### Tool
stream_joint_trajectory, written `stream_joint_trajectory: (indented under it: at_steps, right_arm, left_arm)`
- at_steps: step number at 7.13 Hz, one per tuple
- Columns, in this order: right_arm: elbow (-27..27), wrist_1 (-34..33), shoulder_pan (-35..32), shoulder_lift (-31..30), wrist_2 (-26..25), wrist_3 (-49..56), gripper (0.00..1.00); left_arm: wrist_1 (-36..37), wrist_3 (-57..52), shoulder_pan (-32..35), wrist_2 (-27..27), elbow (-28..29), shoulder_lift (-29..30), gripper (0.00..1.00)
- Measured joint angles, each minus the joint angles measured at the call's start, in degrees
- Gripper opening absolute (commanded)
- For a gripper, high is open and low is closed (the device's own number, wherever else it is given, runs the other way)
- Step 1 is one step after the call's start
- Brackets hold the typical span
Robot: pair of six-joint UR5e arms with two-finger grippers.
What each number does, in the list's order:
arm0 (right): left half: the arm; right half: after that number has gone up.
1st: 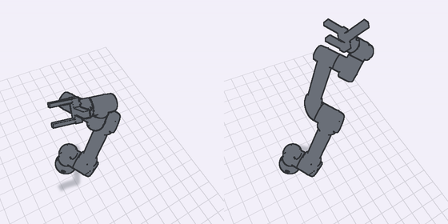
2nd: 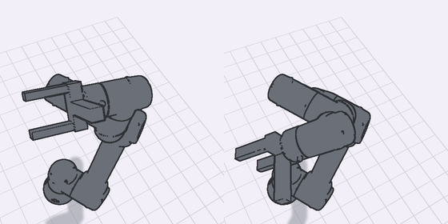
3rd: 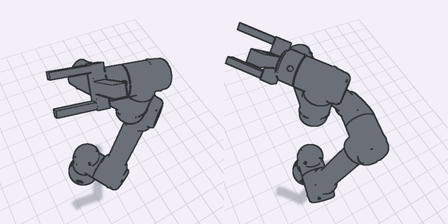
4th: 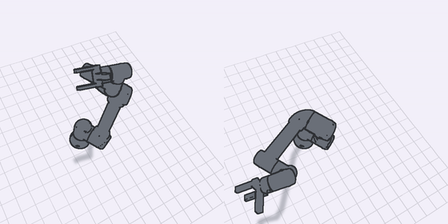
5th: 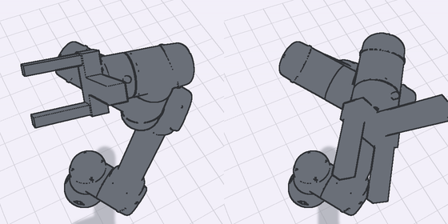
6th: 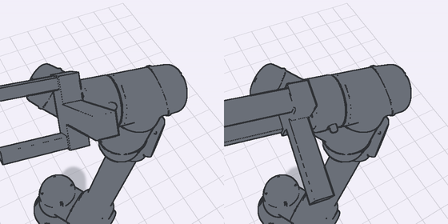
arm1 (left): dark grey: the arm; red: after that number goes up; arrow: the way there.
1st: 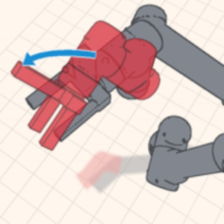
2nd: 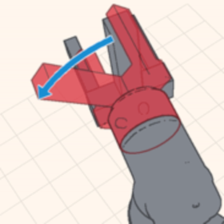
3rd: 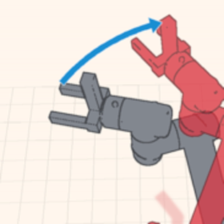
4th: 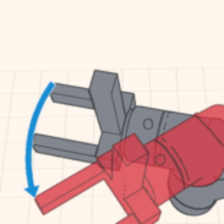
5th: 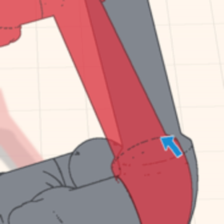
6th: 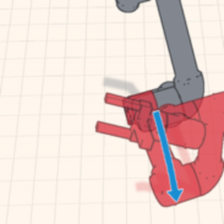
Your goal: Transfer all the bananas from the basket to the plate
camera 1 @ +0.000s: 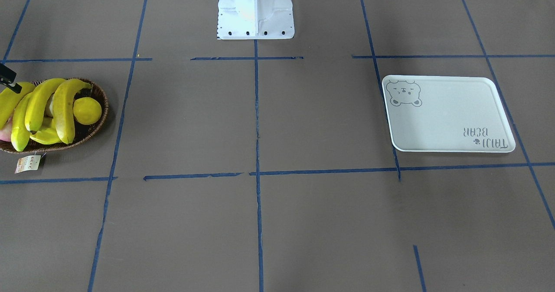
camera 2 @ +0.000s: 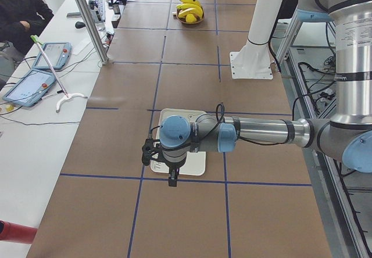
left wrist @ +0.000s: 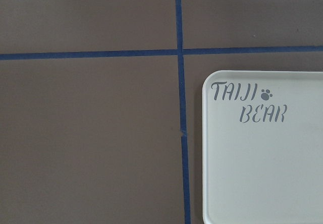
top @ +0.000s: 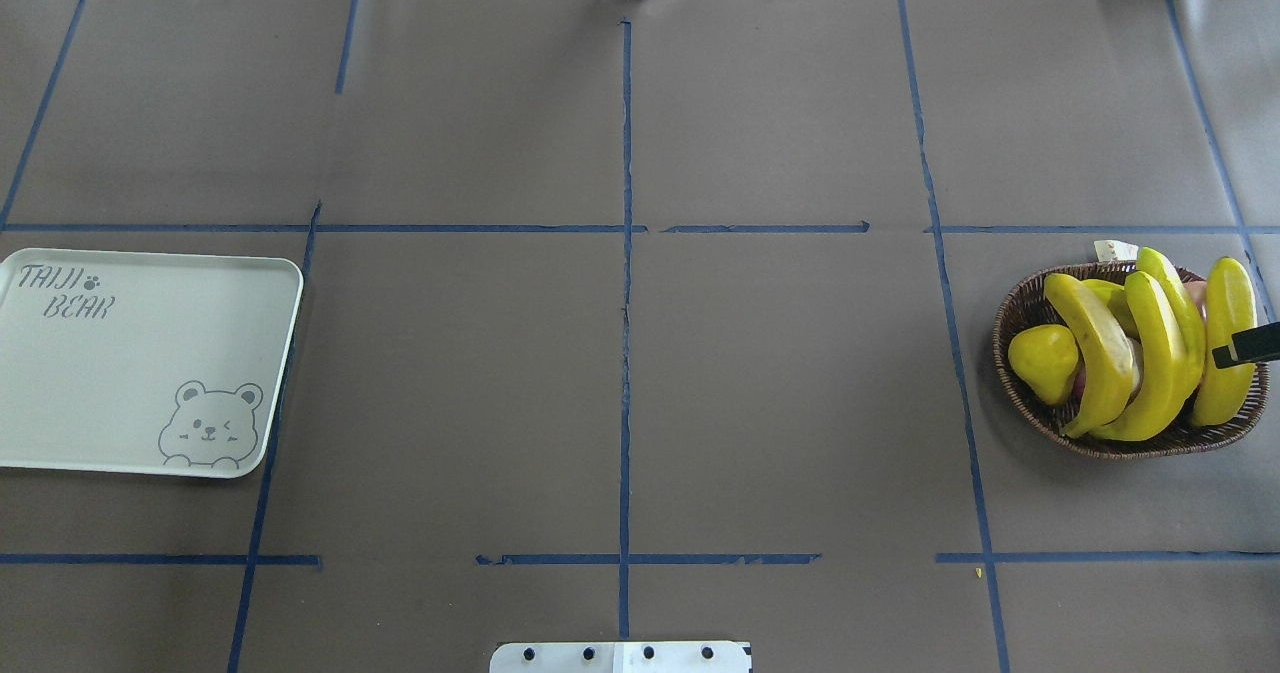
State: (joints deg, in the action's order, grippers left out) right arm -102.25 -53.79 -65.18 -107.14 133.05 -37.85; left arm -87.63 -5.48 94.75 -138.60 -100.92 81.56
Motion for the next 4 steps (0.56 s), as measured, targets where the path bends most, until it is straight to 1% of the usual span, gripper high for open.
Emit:
stream_joint_trajectory:
  at_steps: [2,3,4]
  right_arm:
    - [0.1,-0.2,0.4,0.0,-0.1,0.0,0.86]
    - [0.2,-0.2,0.5,0.0,-0.1,0.0,0.65]
    - [0.3,-0.3,0.5,0.1,-0.1,0.0,0.39]
  left_arm:
    - [0.0,0.0,0.0,0.0,0.0,0.0,1.0]
    - [0.0,0.0,0.0,0.0,-0.1,0.0,1.0]
    - [0.0,0.0,0.0,0.0,-0.1,0.0,1.0]
